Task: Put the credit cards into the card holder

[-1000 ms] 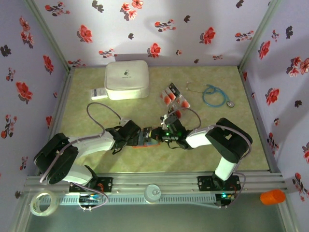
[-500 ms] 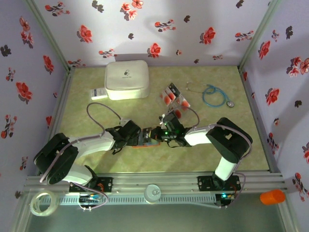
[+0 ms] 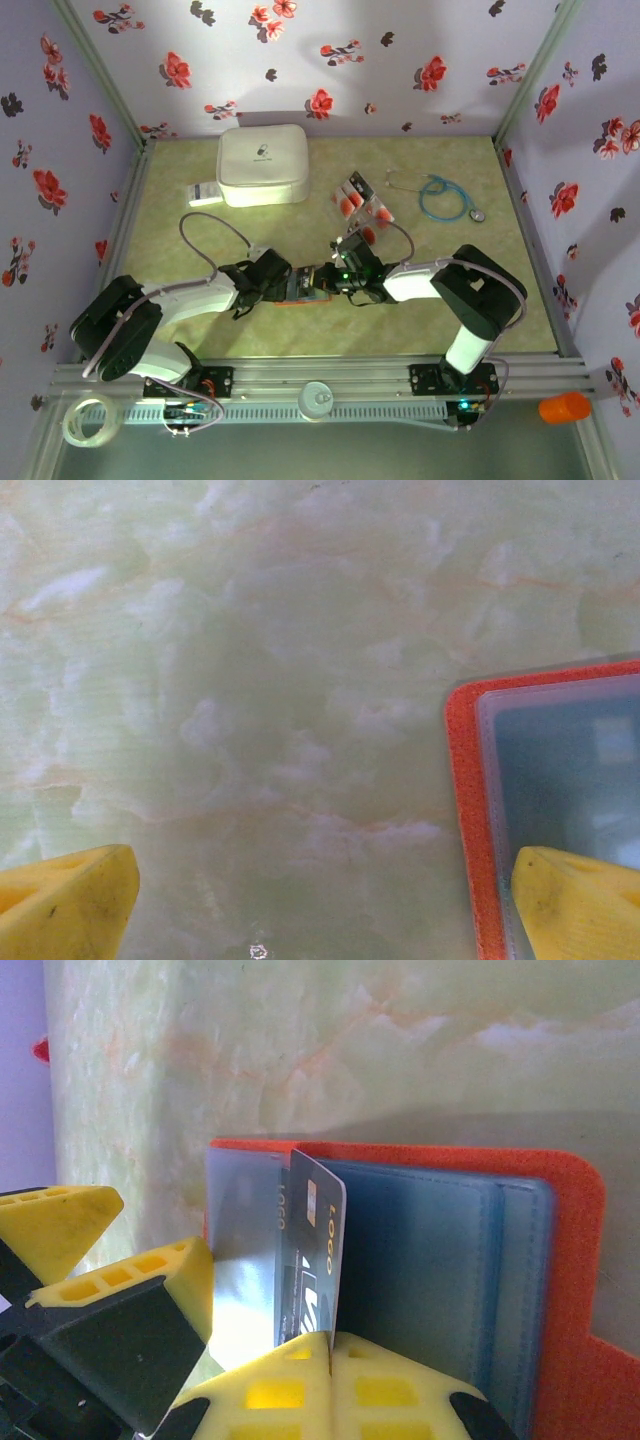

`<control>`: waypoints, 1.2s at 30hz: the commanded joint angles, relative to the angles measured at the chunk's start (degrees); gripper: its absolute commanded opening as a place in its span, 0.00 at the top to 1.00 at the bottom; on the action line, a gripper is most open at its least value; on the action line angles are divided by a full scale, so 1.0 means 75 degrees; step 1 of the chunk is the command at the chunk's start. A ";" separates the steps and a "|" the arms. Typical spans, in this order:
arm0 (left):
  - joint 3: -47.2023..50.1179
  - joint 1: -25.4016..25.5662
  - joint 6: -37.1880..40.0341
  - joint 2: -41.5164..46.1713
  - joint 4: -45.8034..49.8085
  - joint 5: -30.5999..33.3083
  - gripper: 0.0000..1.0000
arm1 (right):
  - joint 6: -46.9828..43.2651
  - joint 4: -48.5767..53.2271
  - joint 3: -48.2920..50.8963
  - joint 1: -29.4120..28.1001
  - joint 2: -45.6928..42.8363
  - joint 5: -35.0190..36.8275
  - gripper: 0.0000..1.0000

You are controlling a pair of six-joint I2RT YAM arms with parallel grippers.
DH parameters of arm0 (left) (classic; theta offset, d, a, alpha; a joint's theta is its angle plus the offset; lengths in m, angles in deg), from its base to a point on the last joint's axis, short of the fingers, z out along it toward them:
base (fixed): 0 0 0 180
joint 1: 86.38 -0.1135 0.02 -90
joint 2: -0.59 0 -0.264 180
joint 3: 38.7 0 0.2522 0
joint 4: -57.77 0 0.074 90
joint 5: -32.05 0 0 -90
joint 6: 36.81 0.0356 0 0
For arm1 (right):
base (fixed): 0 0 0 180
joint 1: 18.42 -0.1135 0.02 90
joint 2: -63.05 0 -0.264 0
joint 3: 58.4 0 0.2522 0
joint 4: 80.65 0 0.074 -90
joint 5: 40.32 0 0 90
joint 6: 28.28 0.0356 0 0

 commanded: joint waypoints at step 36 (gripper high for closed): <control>0.0174 0.0022 -0.0097 -0.0115 0.0103 0.0093 0.04 | -0.0488 0.1696 -0.0360 -0.0005 0.0229 -0.0133 1.00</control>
